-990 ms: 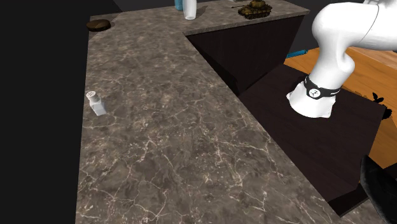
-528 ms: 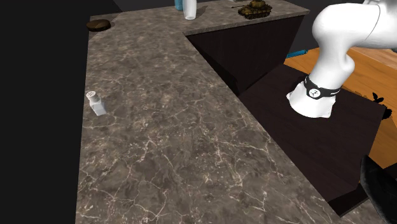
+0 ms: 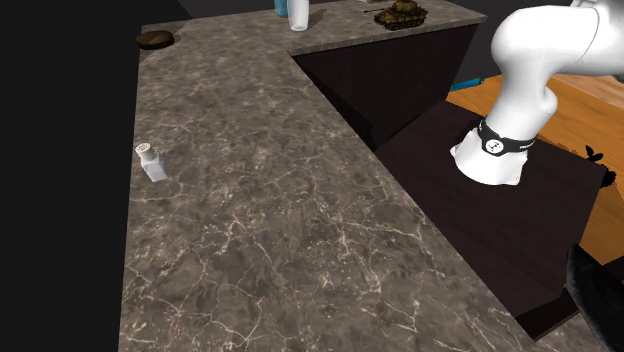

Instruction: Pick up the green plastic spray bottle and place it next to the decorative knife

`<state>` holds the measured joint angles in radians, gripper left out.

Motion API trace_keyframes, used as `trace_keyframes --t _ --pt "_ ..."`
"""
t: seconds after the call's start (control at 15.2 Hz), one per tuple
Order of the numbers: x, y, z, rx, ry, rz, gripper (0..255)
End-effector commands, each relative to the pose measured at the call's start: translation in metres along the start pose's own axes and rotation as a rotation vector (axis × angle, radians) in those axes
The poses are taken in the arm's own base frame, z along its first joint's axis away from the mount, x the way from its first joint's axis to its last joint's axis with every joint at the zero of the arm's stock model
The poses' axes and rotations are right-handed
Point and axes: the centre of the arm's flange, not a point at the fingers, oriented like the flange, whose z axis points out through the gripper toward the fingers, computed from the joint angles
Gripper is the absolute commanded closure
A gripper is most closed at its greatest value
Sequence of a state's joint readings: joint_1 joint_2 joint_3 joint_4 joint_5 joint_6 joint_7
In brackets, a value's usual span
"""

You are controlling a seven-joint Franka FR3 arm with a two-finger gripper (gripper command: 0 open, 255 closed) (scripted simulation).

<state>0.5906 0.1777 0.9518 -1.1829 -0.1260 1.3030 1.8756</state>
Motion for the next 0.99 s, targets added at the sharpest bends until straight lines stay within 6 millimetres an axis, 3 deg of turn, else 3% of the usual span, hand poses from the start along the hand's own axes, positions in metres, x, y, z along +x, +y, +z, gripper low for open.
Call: trace_keyframes --t 0.0,0.92 --pt "0.001 -0.001 0.011 0.000 -0.001 0.001 255" --pt "0.003 0.000 0.085 0.000 -0.001 0.001 255"
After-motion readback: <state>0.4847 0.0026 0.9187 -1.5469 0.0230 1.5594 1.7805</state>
